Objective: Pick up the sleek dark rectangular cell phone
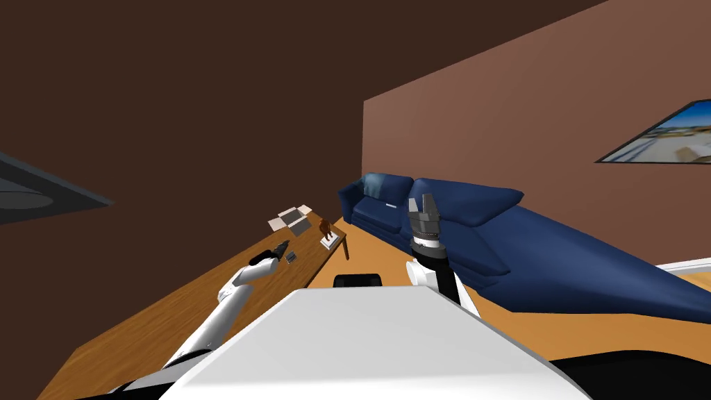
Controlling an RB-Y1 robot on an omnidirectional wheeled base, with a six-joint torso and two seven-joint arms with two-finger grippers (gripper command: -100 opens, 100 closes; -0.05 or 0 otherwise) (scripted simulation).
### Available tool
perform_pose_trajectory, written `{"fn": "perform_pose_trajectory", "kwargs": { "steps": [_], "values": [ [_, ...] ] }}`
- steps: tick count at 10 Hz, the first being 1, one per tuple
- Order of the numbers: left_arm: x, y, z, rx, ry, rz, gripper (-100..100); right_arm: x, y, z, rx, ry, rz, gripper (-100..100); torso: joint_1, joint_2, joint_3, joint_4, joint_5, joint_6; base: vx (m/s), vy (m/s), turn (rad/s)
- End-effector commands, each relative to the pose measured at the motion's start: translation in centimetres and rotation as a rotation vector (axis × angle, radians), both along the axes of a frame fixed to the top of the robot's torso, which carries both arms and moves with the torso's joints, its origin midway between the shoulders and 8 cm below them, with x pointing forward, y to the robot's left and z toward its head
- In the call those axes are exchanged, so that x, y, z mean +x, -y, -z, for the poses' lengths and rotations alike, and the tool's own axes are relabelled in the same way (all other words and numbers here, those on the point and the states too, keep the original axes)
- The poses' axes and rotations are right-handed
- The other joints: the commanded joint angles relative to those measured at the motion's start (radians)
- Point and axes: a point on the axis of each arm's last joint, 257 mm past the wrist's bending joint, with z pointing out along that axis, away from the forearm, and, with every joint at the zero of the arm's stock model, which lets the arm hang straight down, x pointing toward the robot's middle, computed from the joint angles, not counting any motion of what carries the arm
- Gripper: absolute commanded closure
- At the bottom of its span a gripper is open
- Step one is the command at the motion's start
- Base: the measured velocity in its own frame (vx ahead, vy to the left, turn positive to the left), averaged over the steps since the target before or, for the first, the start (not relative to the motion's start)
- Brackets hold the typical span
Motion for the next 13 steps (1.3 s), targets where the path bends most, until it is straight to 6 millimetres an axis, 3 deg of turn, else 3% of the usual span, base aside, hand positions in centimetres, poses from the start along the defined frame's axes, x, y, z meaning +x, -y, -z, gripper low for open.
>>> {"fn": "perform_pose_trajectory", "kwargs": {
  "steps": [1,6,8,13],
  "values": [
    [-1.4,-1.1,1.3,-0.009,-0.065,-0.020,-100,0.0,0.0,0.0,0.000,0.000,0.000,0,0.000,0.000,0.000,0.000,0.000,0.000,-0.023,0.026,-0.228],
    [-4.6,-2.7,4.1,-0.040,-0.192,-0.063,-100,0.0,0.0,0.0,0.000,0.000,0.000,0,0.000,0.000,0.000,0.000,0.000,0.000,-0.022,0.027,-0.146],
    [-6.9,-3.5,5.9,-0.070,-0.287,-0.085,-100,0.0,0.0,0.0,0.000,0.000,0.000,0,0.000,0.000,0.000,0.000,0.000,0.001,-0.027,0.033,-0.258],
    [-9.0,-3.7,7.3,-0.098,-0.356,-0.105,-100,0.0,0.0,0.0,0.000,0.000,0.000,0,0.000,0.000,0.000,0.000,0.000,0.000,-0.015,0.026,-0.067]
  ]
}}
